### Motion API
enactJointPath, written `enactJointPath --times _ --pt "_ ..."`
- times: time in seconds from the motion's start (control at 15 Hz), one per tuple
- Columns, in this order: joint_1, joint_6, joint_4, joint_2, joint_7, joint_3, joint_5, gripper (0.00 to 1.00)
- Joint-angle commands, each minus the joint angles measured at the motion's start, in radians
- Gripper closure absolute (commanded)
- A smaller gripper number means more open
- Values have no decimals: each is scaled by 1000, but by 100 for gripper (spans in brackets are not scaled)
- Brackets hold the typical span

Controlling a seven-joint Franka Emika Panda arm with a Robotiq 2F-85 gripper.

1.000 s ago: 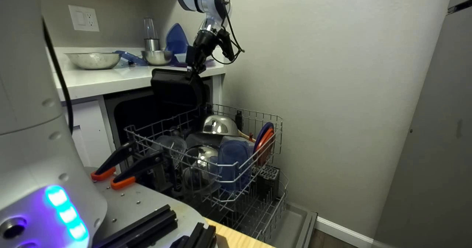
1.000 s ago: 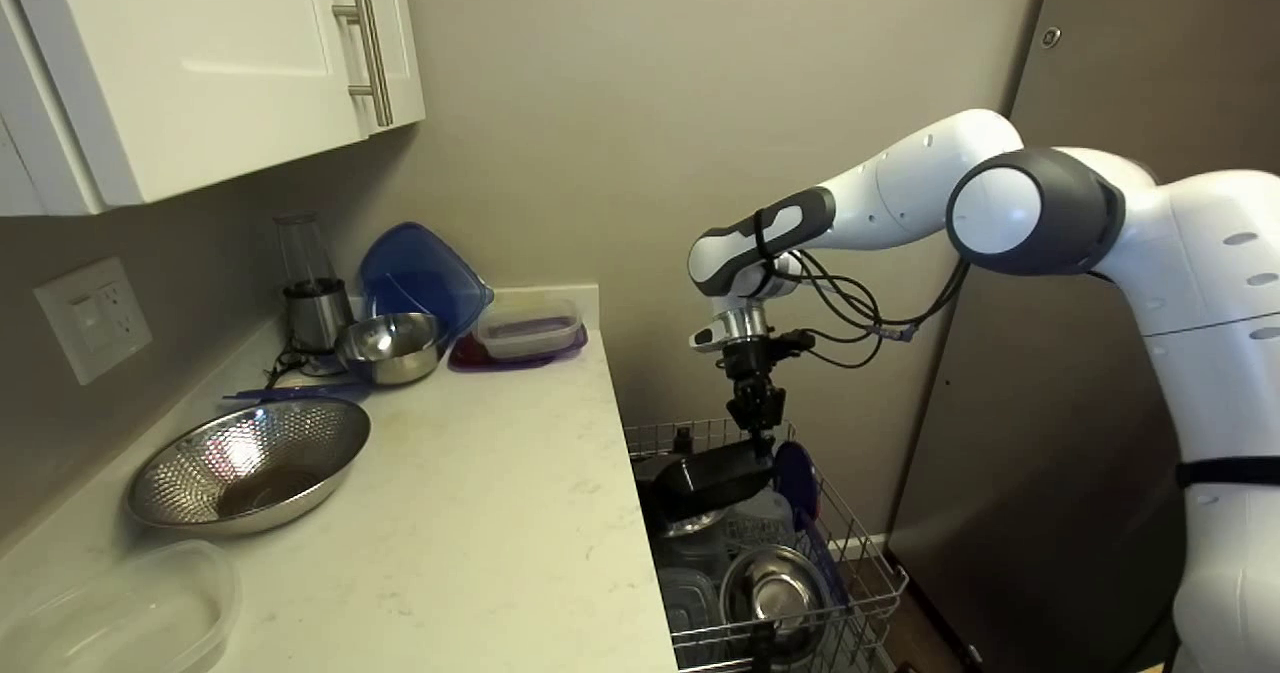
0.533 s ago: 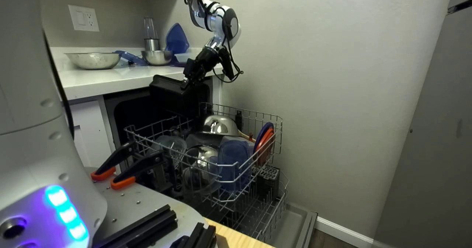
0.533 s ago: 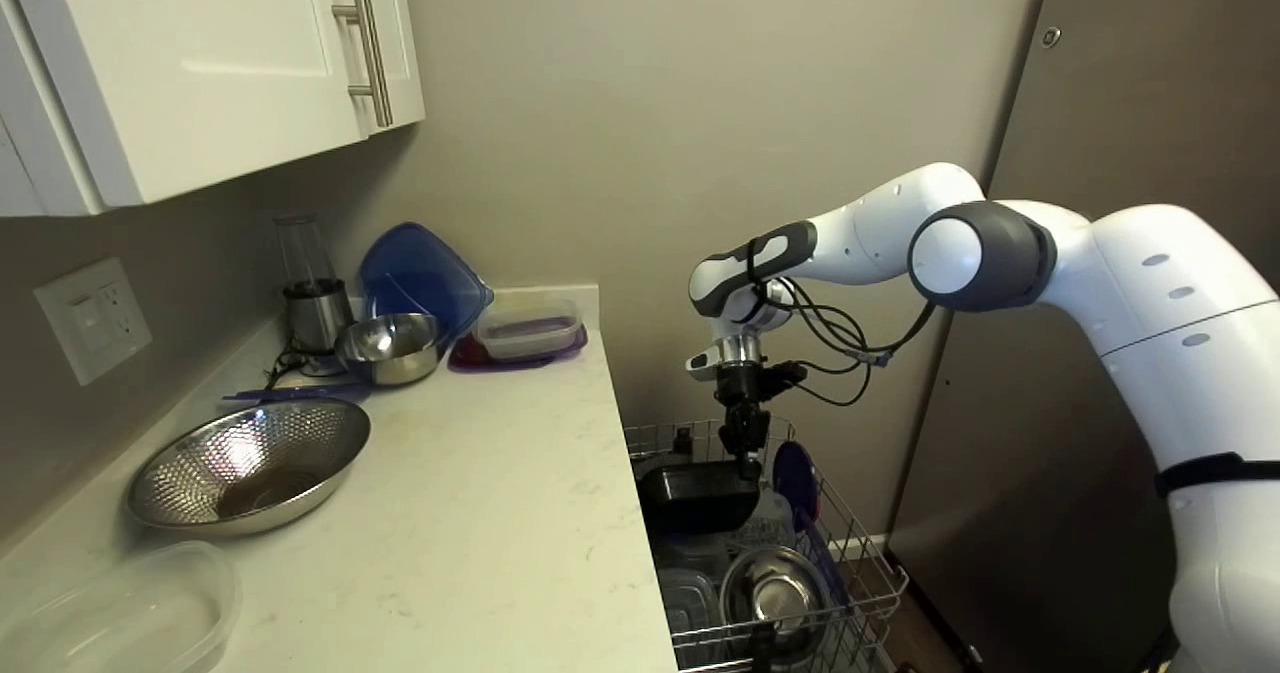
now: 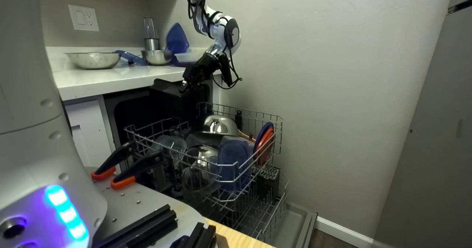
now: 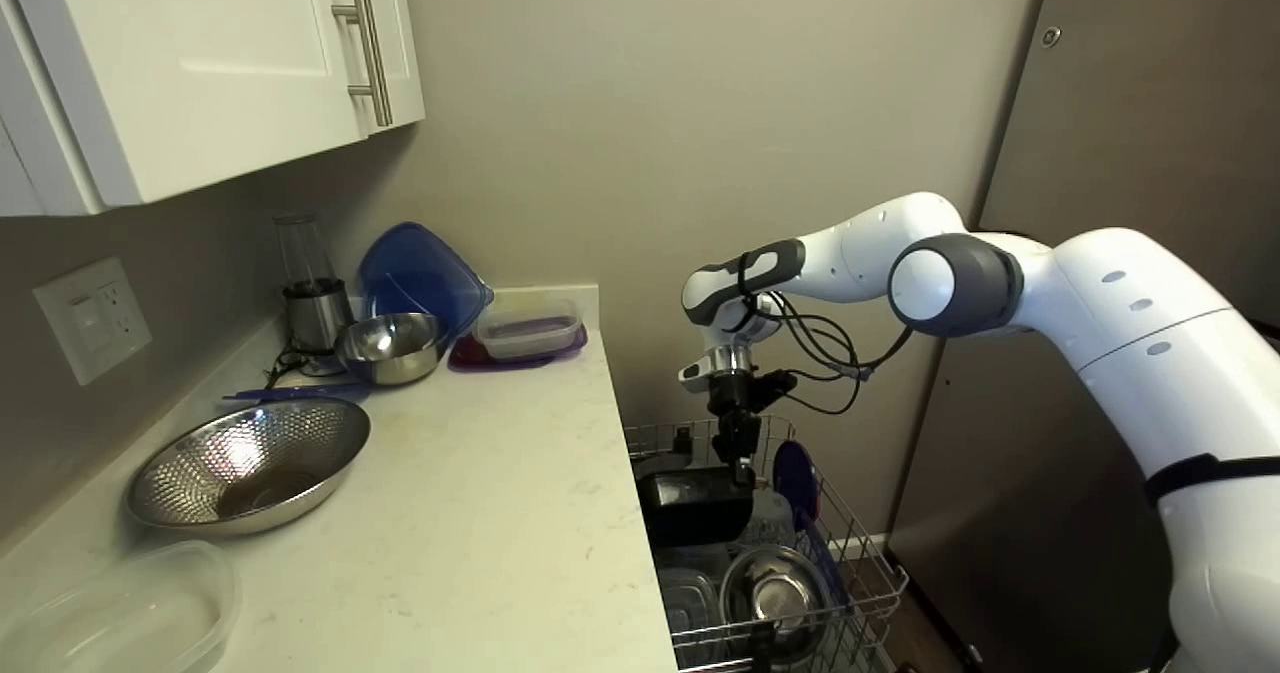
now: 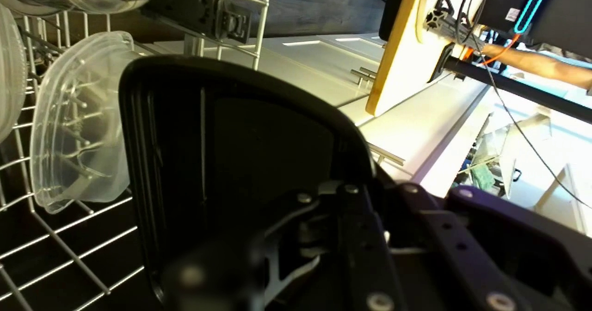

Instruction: Pick up the black lunch box and place it upside down in the dishwasher tray

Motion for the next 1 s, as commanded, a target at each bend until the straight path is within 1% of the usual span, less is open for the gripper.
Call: enactJointPath --times 0.0,0.2,0.53,0.93 --pt "-27 -90 82 57 27 34 44 99" --pt "-52 -99 108 84 52 35 104 99" --pt "-104 -77 123 133 105 36 222 99" --pt "-137 -64 105 148 108 33 279 99"
